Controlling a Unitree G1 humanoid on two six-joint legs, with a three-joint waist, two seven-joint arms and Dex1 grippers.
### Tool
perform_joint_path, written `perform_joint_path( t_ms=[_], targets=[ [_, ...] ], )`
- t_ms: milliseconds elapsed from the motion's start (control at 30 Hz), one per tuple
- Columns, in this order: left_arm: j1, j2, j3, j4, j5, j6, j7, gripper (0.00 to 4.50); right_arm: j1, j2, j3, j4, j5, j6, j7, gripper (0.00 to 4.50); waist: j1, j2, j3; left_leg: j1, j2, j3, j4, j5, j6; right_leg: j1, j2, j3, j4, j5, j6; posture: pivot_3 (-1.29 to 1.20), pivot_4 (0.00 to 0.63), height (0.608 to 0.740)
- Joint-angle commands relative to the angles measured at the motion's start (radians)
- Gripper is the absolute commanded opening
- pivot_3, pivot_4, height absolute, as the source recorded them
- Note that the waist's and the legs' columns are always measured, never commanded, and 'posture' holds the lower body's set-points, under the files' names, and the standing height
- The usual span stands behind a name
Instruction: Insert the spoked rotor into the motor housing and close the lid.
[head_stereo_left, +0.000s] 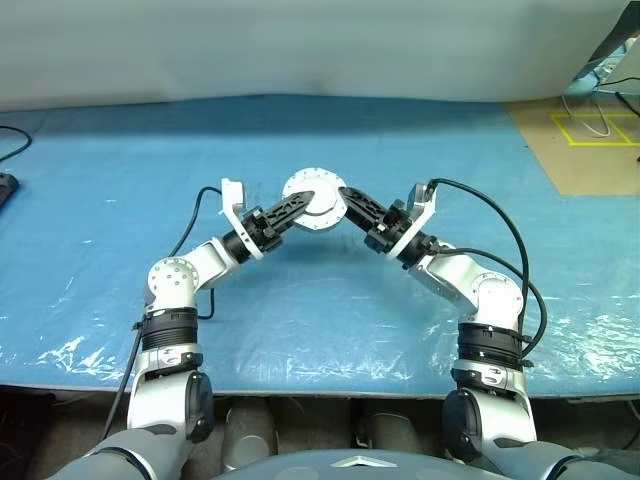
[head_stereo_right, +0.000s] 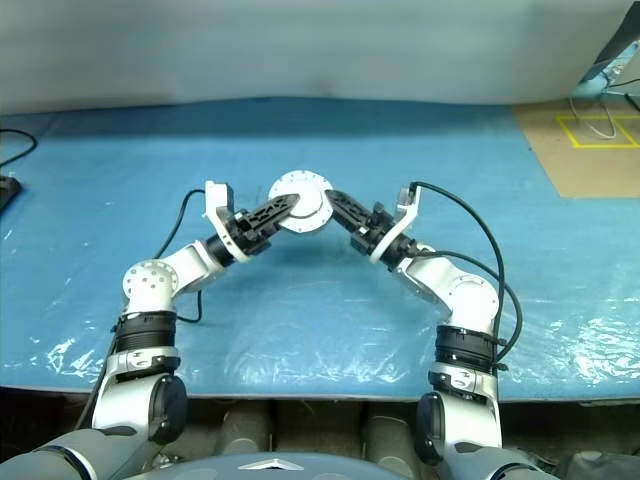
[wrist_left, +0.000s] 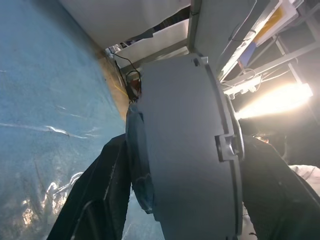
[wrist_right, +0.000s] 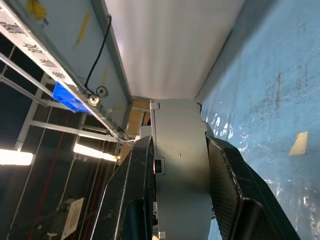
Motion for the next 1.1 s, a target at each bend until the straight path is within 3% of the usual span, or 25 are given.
perform_joint_path(
  t_ms=[33,567,600,767,967,1100],
  targets=[
    [0.000,0.001,-0.029,-0.120,-0.087,0.048,-0.040,2.61,-0.021,-0.002,0.014,-0.029,-0.006,-0.024,-0.001,1.14,0.001,0.000,0.000,0.000,0.000,0.000,0.000,0.000,0.000,0.000,0.000,0.000,0.000,0.000,0.000,0.00,0.150,0.740],
    [-0.017,0.007,-0.003,-0.075,-0.073,0.022,0.025,2.61,-0.026,-0.010,0.042,-0.037,-0.063,-0.045,0.013,1.14,0.002,0.000,0.000,-0.001,-0.001,0.000,0.001,0.000,0.000,0.000,0.000,0.000,0.000,0.001,0.001,0.00,0.150,0.740],
    [-0.028,0.005,0.014,-0.057,-0.076,0.012,0.038,2.61,-0.025,-0.010,0.043,-0.039,-0.065,-0.047,0.016,1.85,0.002,0.000,0.000,-0.001,-0.001,0.000,0.001,0.000,0.000,0.000,0.000,0.000,0.000,0.001,0.001,0.00,0.150,0.740],
    [-0.071,0.028,0.076,0.000,-0.098,-0.022,0.049,2.61,-0.026,-0.009,0.044,-0.045,-0.056,-0.047,0.021,3.49,0.001,-0.001,0.000,-0.001,-0.001,0.000,0.001,0.000,0.000,0.000,0.000,0.000,0.000,0.001,0.001,0.00,0.150,0.740],
    [-0.101,0.077,0.107,0.070,-0.075,-0.078,0.027,2.61,-0.021,-0.016,0.045,-0.047,-0.066,-0.053,0.026,3.49,0.001,-0.001,0.000,-0.001,-0.001,-0.001,0.001,0.000,0.000,0.000,0.000,0.000,0.000,0.001,0.001,0.00,0.150,0.740],
    [-0.154,0.138,0.154,0.157,-0.028,-0.205,0.036,2.61,-0.021,-0.031,0.043,-0.049,-0.113,-0.081,0.017,3.49,0.003,-0.002,0.001,-0.001,-0.001,-0.001,0.001,0.000,0.000,0.000,0.000,0.000,0.000,0.001,0.001,0.00,0.150,0.740]
  ],
)
